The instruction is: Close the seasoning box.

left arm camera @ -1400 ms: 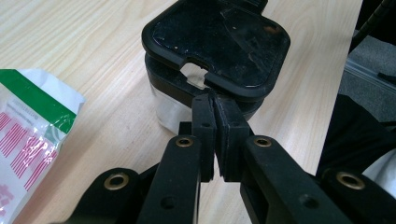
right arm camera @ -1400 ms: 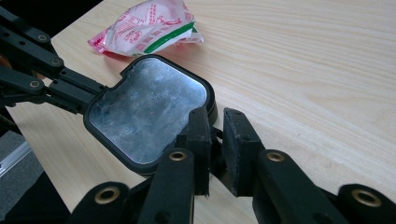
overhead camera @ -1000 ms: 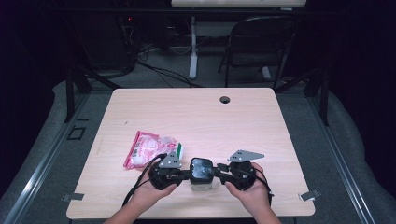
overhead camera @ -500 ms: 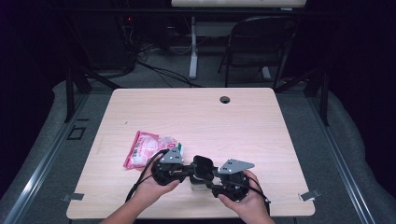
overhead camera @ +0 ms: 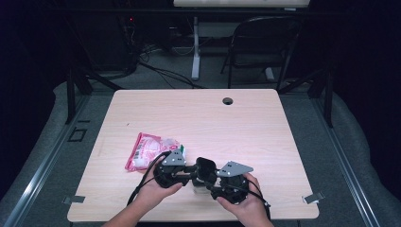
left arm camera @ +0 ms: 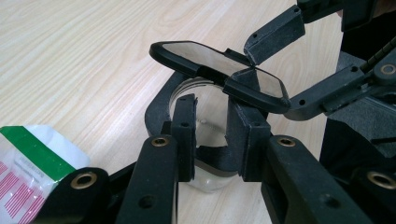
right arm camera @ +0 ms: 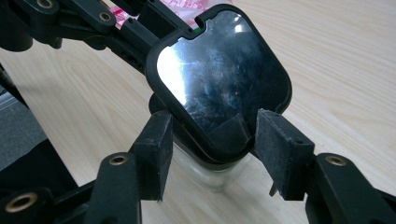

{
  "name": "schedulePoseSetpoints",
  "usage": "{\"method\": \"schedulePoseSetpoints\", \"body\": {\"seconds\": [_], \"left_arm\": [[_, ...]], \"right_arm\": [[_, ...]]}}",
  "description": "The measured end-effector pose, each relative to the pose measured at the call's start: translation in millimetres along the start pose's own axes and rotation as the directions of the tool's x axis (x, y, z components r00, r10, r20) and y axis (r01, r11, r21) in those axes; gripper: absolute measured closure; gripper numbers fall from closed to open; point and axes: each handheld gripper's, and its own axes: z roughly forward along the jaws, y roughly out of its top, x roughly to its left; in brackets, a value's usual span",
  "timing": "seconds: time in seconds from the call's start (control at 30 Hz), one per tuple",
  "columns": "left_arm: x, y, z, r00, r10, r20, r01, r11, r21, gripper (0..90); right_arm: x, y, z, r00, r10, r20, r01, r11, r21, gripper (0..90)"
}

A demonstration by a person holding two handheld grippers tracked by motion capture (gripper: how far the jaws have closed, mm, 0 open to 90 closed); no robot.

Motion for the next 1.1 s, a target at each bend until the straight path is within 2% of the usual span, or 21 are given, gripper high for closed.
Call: {"method": "schedulePoseSetpoints", "body": {"seconds": [0.13, 0.23, 0.27, 0.3, 0.47, 0.73, 0.87, 0.9, 0.97, 1.1], "left_arm": [[0.8, 0.1, -0.5, 0.9999, 0.000, -0.014, 0.000, 1.0000, -0.008, 69.6], [2.3, -0.5, -0.2, 0.9982, 0.013, -0.059, -0.013, 0.9999, -0.010, 64.3], [2.3, -0.5, -0.2, 0.9982, 0.013, -0.059, -0.013, 0.9999, -0.010, 62.5], [3.5, -1.0, 0.4, 0.9963, 0.017, -0.084, -0.017, 0.9998, -0.005, 61.6], [6.6, -2.5, 2.7, 0.9922, 0.013, -0.124, -0.014, 0.9999, -0.007, 58.8], [9.4, -4.2, 11.3, 0.9926, 0.001, -0.121, 0.001, 0.9999, 0.016, 58.3], [9.8, -4.5, 14.0, 0.9915, 0.010, -0.130, -0.006, 0.9994, 0.034, 58.8], [10.2, -5.5, 15.9, 0.9929, 0.006, -0.119, -0.001, 0.9992, 0.039, 59.8], [9.9, -6.1, 17.1, 0.9940, 0.003, -0.109, 0.001, 0.9993, 0.038, 62.7], [9.6, -6.8, 17.3, 0.9937, -0.001, -0.112, 0.004, 0.9995, 0.030, 63.1]], "right_arm": [[1.1, 0.4, 0.7, 0.9999, 0.004, 0.010, -0.004, 1.000, -0.007, 46.4], [0.6, 0.6, 0.2, 0.9999, 0.014, 0.006, -0.014, 1.000, -0.007, 47.0], [0.6, 0.6, 0.2, 0.9999, 0.014, 0.006, -0.014, 1.000, -0.007, 47.0], [0.5, 0.8, -0.5, 0.9999, 0.012, 0.009, -0.012, 1.000, -0.009, 47.3], [-0.8, 0.7, -2.1, 0.9998, 0.021, 0.004, -0.021, 1.000, -0.019, 48.0], [-2.0, -0.5, -4.5, 0.9995, 0.030, 0.003, -0.030, 0.999, -0.031, 48.9], [-2.9, -1.2, -5.7, 0.9993, 0.037, 0.001, -0.037, 0.999, -0.039, 49.1], [-3.8, -2.0, -6.4, 0.9993, 0.036, 0.003, -0.036, 0.998, -0.044, 49.1], [-4.4, -2.5, -7.8, 0.9991, 0.042, 0.006, -0.042, 0.998, -0.046, 49.5], [-6.3, -3.0, -10.3, 0.9989, 0.047, 0.002, -0.047, 0.998, -0.042, 50.8]]}}
